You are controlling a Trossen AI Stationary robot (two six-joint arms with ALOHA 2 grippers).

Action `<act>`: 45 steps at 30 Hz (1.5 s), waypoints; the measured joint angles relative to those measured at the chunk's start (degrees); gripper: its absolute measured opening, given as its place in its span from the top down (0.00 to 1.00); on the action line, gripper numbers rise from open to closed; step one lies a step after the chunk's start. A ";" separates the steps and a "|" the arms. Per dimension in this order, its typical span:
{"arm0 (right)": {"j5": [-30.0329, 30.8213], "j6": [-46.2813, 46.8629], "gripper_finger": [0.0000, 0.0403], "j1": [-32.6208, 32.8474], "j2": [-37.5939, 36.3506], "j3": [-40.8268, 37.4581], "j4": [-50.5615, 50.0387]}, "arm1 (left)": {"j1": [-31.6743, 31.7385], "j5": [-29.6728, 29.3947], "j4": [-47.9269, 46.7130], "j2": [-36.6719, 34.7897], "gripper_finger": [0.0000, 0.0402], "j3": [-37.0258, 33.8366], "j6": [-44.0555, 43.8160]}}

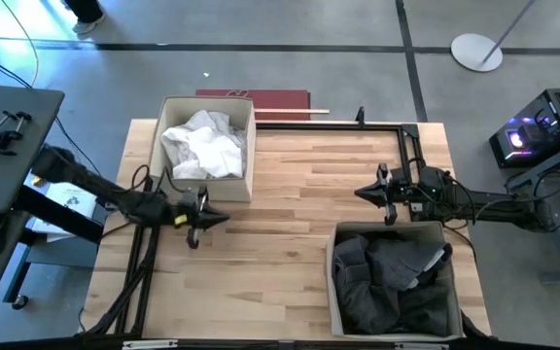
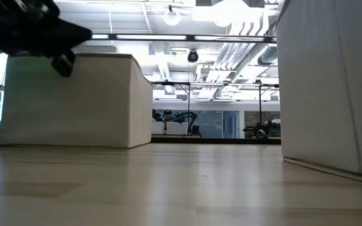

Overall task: Sort clothes
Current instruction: Return to Home Position

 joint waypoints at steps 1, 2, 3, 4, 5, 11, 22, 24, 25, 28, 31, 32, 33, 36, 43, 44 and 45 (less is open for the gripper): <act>0.01 -0.01 1.00 0.00 0.00 0.00 -0.02 | 2.23 2.27 0.11 0.20 1.00 -0.15 1.64; 0.00 -0.02 1.00 0.00 0.00 0.00 -0.08 | 4.54 4.92 0.35 0.37 1.00 -0.19 3.40; 0.00 -0.14 1.00 0.00 0.00 0.00 -0.15 | 6.65 7.41 0.49 0.37 1.00 -0.29 5.00; 0.00 -0.64 1.00 0.00 0.00 0.00 -0.19 | 8.66 10.07 0.60 0.06 1.00 -0.53 6.13; 0.00 -1.14 1.00 0.00 -0.02 0.00 -0.35 | 10.59 12.65 0.65 -0.44 1.00 -0.73 6.94; -0.05 -2.15 1.00 0.00 -0.96 0.05 -3.26 | 16.01 17.69 -3.91 -6.95 1.00 -3.43 8.02; -0.43 -6.17 1.00 -0.01 -9.64 -2.51 -6.78 | 15.25 16.07 -14.71 -21.43 1.00 -3.40 12.46; 0.04 -5.99 1.00 0.00 -11.74 -4.41 -4.72 | 15.18 15.16 -17.29 -23.87 1.00 -3.39 12.56; 0.47 -5.72 1.00 -0.02 -12.84 -5.38 -3.18 | 15.12 14.82 -18.40 -24.99 1.00 -3.39 12.56; 0.91 -7.28 1.00 -0.02 -16.09 -6.23 -0.95 | 15.08 14.63 -20.45 -27.52 1.00 -3.39 12.12; 0.92 -10.46 1.00 -0.61 -19.57 -5.78 -1.74 | 14.98 14.63 -21.21 -29.05 1.00 -3.39 11.67; 0.99 -11.27 1.00 -1.16 -19.67 -5.40 -2.01 | 14.99 14.63 -21.40 -29.35 1.00 -3.39 11.65; 1.42 -11.83 1.00 -1.97 -19.67 -5.11 -2.52 | 15.01 14.63 -21.48 -29.48 1.00 -3.39 11.65; 3.08 -11.85 1.00 -5.09 -19.45 -4.76 -4.97 | 15.01 14.59 -21.75 -29.64 1.00 -3.36 11.66; 1.61 -7.49 1.00 -14.78 -19.52 -5.33 -13.60 | 15.01 14.50 -22.51 -29.69 1.00 -3.34 11.64; -1.18 -7.81 1.00 -15.84 -19.51 -5.84 -13.90 | 15.01 14.50 -22.57 -29.69 1.00 -3.34 11.65; -4.95 -8.60 1.00 -16.66 -19.49 -6.27 -13.92 | 15.01 14.50 -22.64 -29.69 1.00 -3.34 11.65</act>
